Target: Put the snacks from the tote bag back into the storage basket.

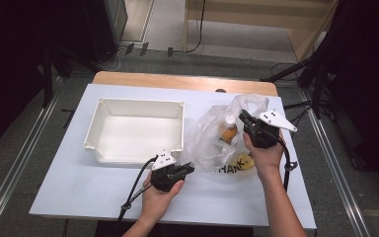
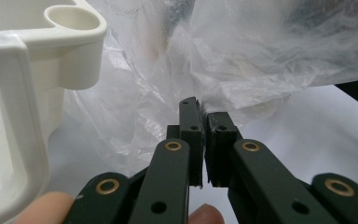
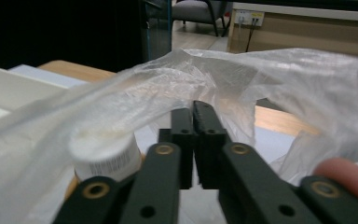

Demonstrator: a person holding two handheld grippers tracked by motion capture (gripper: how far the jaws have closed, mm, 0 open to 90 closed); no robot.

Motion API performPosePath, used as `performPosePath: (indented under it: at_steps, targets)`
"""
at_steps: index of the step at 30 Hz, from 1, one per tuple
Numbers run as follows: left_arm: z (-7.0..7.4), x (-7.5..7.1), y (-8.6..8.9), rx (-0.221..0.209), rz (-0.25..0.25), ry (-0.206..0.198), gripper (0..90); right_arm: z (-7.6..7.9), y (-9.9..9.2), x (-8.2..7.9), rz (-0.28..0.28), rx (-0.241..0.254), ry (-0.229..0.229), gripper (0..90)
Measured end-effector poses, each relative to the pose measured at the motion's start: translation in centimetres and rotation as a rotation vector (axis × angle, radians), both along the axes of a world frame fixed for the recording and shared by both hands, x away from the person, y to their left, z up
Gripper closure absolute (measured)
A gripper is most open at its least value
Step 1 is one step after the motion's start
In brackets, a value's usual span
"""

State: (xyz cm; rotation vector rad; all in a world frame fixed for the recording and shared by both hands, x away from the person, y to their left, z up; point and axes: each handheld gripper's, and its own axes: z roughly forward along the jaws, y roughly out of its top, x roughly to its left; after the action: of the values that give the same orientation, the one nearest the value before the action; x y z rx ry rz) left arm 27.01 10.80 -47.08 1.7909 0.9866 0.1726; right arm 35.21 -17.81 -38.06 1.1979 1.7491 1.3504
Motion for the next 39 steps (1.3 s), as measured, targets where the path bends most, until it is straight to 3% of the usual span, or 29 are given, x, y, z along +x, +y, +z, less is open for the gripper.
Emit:
performPosePath:
  at_steps: [2,4,7,8,10,13,19,21,24,26,29,31,32,33,35,39]
  targets:
    - [0.0,-0.1,-0.1,0.014,-0.005,-0.006,90.0,0.5,0.3,0.5,0.037,0.017,-0.003,90.0]
    - [0.0,-0.1,-0.2,0.024,-0.006,-0.010,90.0,0.9,0.7,0.8,0.049,0.000,-0.014,90.0]
    - [0.0,-0.1,-0.4,0.038,-0.010,-0.009,90.0,0.7,1.0,2.1,0.074,-0.004,0.020,90.0]
    - [0.0,-0.1,-0.4,0.038,-0.010,-0.009,90.0,0.4,0.8,2.7,0.078,0.002,0.051,90.0]
    - [0.0,-0.1,-0.6,0.050,-0.003,-0.008,90.0,-1.1,0.2,4.3,0.064,0.041,0.158,90.0]
    - [-0.1,-0.1,-0.8,0.072,-0.018,0.001,90.0,-3.6,-0.7,5.3,0.028,0.071,0.284,90.0]
    - [-0.2,0.0,-1.4,0.133,-0.039,0.014,90.0,-10.2,-2.0,5.2,-0.068,0.009,0.469,90.0]
    - [-0.2,0.0,-1.5,0.140,-0.042,0.011,90.0,-10.5,-2.7,4.5,-0.088,0.078,0.456,88.3]
    - [-0.2,0.0,-1.4,0.137,-0.040,0.013,90.0,-9.3,-3.7,2.9,-0.086,0.146,0.377,75.3]
    - [-0.2,0.1,-1.4,0.127,-0.037,0.017,90.0,-8.0,-4.0,0.9,-0.093,0.142,0.298,69.0]
    - [-0.2,0.1,-1.3,0.116,-0.029,0.009,90.0,-6.2,-4.4,-2.3,-0.056,0.163,0.199,58.7]
    - [-0.2,0.0,-1.2,0.112,-0.027,0.006,88.7,-5.0,-4.2,-4.6,-0.041,0.130,0.108,52.5]
    - [-0.2,0.0,-1.2,0.112,-0.027,0.006,88.6,-4.5,-3.9,-5.4,-0.025,0.110,0.088,47.8]
    - [-0.2,0.0,-1.2,0.105,-0.023,0.003,88.3,-3.9,-3.6,-6.3,-0.007,0.087,0.070,42.1]
    - [-0.1,0.0,-1.1,0.101,-0.021,0.000,87.6,-3.0,-3.0,-8.1,0.031,0.121,0.047,37.4]
    - [-0.1,-0.1,-1.0,0.095,-0.016,-0.005,87.3,-3.2,-1.6,-9.6,0.111,0.154,0.076,24.7]
